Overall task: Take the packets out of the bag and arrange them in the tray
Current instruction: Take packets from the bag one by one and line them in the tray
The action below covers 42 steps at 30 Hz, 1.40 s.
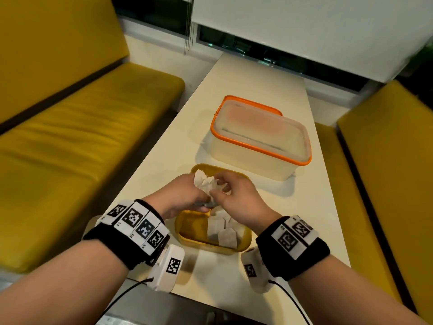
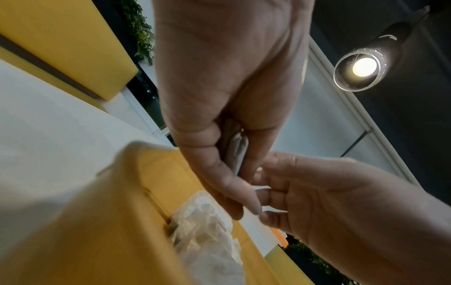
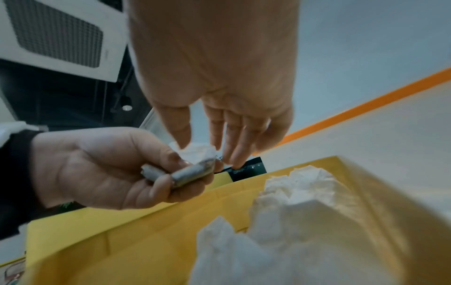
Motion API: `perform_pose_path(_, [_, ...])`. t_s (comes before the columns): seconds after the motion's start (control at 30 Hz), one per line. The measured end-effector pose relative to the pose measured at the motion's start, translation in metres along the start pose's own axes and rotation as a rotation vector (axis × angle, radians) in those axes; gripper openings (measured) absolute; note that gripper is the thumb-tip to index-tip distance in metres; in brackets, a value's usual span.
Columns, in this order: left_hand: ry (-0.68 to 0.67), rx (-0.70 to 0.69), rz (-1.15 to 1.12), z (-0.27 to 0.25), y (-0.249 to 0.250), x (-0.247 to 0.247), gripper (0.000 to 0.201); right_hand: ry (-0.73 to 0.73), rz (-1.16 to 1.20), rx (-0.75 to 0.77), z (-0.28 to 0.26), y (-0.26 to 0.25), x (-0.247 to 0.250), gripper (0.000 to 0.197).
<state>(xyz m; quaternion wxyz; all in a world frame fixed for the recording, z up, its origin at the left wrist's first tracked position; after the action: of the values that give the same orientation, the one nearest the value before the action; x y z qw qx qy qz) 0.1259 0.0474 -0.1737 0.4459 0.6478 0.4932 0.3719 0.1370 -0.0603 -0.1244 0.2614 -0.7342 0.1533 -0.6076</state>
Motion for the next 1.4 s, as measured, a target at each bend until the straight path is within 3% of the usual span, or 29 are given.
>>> perform_pose_path(0.13, [-0.014,-0.006,0.154,-0.002,0.001,-0.003,0.026,0.052,0.028,0.075,-0.001,-0.001,0.0,0.006])
perform_pose_path(0.23, [-0.059,0.002,0.38,-0.005,0.002,-0.006,0.018,0.0,0.063,0.069,0.0,0.004,-0.007,0.014])
perform_pose_path(0.33, [0.0,0.017,0.568,-0.002,0.004,0.002,0.02,-0.165,-0.146,0.034,-0.001,0.013,-0.031,0.02])
perform_pose_path(0.43, [0.055,0.027,0.552,-0.001,0.005,0.01,0.026,-0.289,-0.36,-0.034,-0.004,0.029,-0.048,0.025])
perform_pose_path(0.57, [0.064,0.014,0.508,-0.004,0.004,0.01,0.025,-0.318,-0.583,0.016,-0.011,0.027,-0.046,0.028])
perform_pose_path(0.77, [0.057,-0.007,0.511,-0.005,0.004,0.006,0.02,-0.205,-0.62,0.065,-0.011,0.018,-0.034,0.026])
perform_pose_path(0.93, [-0.068,0.015,0.508,-0.01,0.002,-0.011,0.019,-0.283,-0.661,0.059,-0.016,0.02,-0.042,0.027])
perform_pose_path(1.07, [0.038,-0.022,0.371,-0.008,0.01,-0.002,0.016,-0.162,-0.51,0.111,-0.016,0.005,-0.024,0.027])
perform_pose_path(1.23, [0.16,-0.041,0.282,-0.007,0.011,0.014,0.015,-0.4,-0.628,0.143,-0.033,0.008,-0.051,0.02])
perform_pose_path(1.4, [0.164,-0.04,0.27,-0.006,0.01,0.013,0.015,-0.301,-0.644,0.046,-0.023,0.022,-0.047,0.019])
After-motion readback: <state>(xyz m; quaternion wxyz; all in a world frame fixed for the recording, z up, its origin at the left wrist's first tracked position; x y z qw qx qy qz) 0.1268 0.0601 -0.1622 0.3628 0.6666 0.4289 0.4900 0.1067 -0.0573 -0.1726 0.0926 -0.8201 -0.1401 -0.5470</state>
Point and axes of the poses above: each hand's wrist, its own z-axis towards the middle knuckle, its own x-axis out of the back of the hand, y = z × x, the point moved 9 cm from there along z, towards the middle knuckle, and after that the axes turned 6 degrees about -x, right-handed, at the moved point
